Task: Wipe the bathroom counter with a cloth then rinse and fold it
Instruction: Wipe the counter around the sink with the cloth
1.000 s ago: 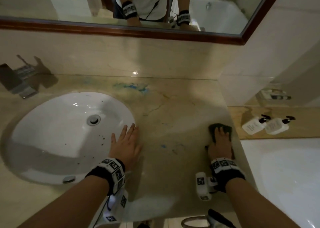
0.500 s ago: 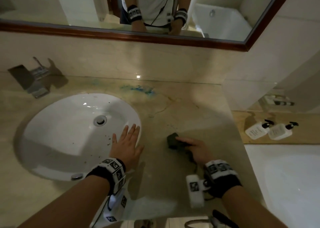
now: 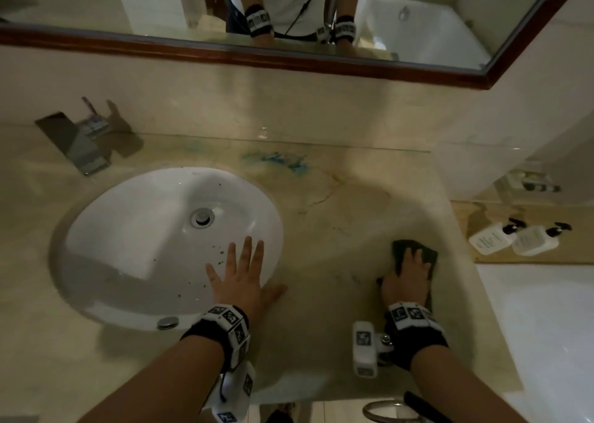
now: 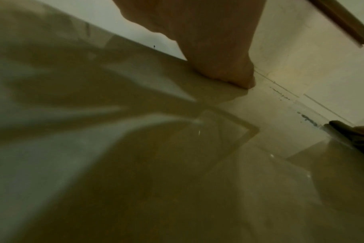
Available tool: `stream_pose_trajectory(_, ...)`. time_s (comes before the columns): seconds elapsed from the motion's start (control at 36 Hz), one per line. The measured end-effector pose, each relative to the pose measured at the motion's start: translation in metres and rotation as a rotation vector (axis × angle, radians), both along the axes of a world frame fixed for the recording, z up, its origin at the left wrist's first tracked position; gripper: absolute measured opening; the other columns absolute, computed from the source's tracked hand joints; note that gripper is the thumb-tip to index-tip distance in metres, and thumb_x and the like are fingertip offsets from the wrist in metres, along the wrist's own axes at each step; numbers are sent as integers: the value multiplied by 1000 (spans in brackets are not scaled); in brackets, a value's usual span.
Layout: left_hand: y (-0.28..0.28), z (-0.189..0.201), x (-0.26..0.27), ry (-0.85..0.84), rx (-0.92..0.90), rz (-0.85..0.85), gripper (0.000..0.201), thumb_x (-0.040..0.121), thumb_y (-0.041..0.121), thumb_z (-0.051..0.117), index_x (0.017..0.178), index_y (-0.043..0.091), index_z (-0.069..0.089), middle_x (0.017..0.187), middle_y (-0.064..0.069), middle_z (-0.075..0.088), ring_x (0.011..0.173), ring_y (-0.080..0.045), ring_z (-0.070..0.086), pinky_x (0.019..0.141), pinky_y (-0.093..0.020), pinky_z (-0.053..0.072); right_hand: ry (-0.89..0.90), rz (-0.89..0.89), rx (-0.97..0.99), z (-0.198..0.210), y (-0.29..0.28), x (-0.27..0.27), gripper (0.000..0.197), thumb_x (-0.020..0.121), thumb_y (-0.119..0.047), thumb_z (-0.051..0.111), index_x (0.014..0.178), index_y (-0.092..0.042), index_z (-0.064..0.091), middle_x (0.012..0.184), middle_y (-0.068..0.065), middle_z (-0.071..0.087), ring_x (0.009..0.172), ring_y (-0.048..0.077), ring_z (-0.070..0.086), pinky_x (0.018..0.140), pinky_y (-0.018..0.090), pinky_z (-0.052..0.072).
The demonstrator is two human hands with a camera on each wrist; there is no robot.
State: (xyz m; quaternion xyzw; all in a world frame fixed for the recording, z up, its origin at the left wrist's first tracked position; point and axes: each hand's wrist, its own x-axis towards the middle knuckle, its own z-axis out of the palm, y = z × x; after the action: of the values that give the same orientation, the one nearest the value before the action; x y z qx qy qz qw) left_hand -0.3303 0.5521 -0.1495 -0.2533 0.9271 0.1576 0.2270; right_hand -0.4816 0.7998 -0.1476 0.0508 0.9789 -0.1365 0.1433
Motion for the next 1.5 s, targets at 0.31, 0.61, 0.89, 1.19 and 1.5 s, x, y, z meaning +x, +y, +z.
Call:
stream_pose_trajectory(0.31,1,4,1,-15,4,-19,88,80,80,18,133,37,-39,140,12,-44,141,-22,-28,110,-66,-6,19,357,-291,4,-82,79,62,90,-2,44,147,-21,28,158,-2,16,148,21,6,120,33,9)
stream_pose_trajectory(0.61,-15,5,14,28,1,-21,82,80,78,10,140,41,-32,151,12,-34,144,-21,-22,110,-67,-3,-101,-91,-748,64,-27,22,49,95,-2,38,129,-32,57,115,14,60,91,35,55,76,40,47)
stream_pose_trajectory(0.89,-28,9,22,28,-5,10,83,82,77,15,142,39,-28,154,11,-29,145,-21,-20,109,-68,0,-60,4,-22,14,33,-10,67,92,-8,49,150,-17,18,159,9,9,144,34,12,119,45,14)
stream_pose_trajectory(1.19,-38,6,31,24,0,-11,81,82,77,12,141,40,-30,152,13,-31,144,-20,-20,109,-68,-1,-26,230,14,4,-52,49,68,93,-13,42,151,-20,8,160,1,-1,147,27,0,120,41,13)
stream_pose_trajectory(1.5,-72,10,55,22,-31,-2,73,88,70,9,142,39,-28,149,14,-34,144,-19,-20,110,-66,1,-30,356,-202,4,-122,96,70,87,-3,46,149,-23,20,159,-2,8,148,23,1,119,37,6)
